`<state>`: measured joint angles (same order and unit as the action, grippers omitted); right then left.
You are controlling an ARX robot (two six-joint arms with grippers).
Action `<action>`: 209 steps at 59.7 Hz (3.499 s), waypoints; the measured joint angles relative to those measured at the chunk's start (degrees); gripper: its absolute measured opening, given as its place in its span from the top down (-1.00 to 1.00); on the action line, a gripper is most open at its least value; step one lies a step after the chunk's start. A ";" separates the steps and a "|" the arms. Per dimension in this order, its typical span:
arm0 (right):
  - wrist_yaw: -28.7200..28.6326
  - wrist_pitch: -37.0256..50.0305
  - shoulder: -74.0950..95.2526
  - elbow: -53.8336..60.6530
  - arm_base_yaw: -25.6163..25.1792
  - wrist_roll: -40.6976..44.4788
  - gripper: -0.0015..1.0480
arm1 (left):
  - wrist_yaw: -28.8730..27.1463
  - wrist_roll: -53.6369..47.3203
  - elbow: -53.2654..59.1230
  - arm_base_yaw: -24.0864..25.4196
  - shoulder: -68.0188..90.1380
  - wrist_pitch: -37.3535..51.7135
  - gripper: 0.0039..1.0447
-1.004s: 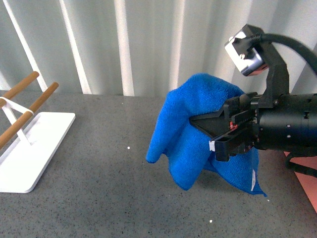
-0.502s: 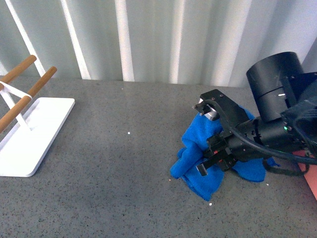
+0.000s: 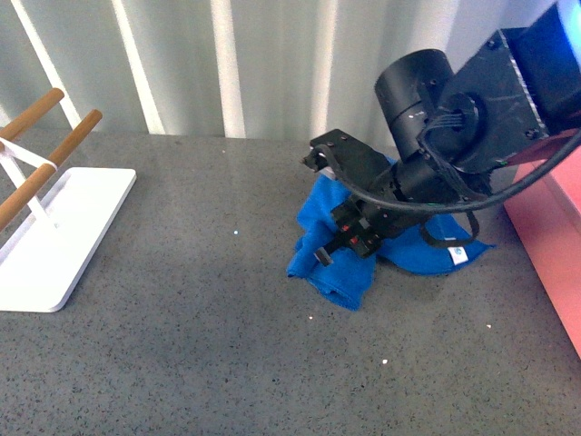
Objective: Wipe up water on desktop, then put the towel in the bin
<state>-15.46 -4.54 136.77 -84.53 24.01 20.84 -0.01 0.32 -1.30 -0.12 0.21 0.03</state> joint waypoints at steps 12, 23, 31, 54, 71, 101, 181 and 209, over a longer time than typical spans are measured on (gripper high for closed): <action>-3.72 0.90 -0.02 -0.07 5.07 -2.40 0.88 | -0.02 0.00 0.00 0.00 0.00 0.00 -0.88; -2.97 4.81 -4.33 6.21 6.54 -6.97 0.88 | -0.02 0.00 0.00 0.00 -0.02 0.00 -0.88; 3.15 5.55 -10.49 10.64 4.57 -7.91 0.88 | 0.00 -0.02 0.00 0.00 -0.02 0.00 -0.88; 17.29 2.32 -32.94 12.24 -3.61 -5.57 0.88 | 0.00 -0.04 0.00 0.00 -0.02 0.00 -0.88; 34.27 -15.06 -46.14 1.81 -13.86 -4.83 0.88 | 0.00 -0.04 0.00 0.00 -0.02 0.00 -0.88; 28.63 -32.11 -42.60 5.77 -30.75 -17.81 0.88 | -0.02 -0.04 0.00 0.00 -0.02 0.00 -0.88; 28.81 -34.71 -41.92 9.60 -31.91 -23.91 -0.87 | -0.02 -0.04 0.00 0.00 -0.02 0.00 -0.88; 9.92 53.77 -64.50 61.22 -29.20 -20.63 0.72 | -0.02 -0.04 0.00 0.00 -0.09 0.00 -0.88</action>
<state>-5.54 49.23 72.27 -23.31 -5.19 0.21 -0.03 0.27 -1.30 -0.12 0.12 0.03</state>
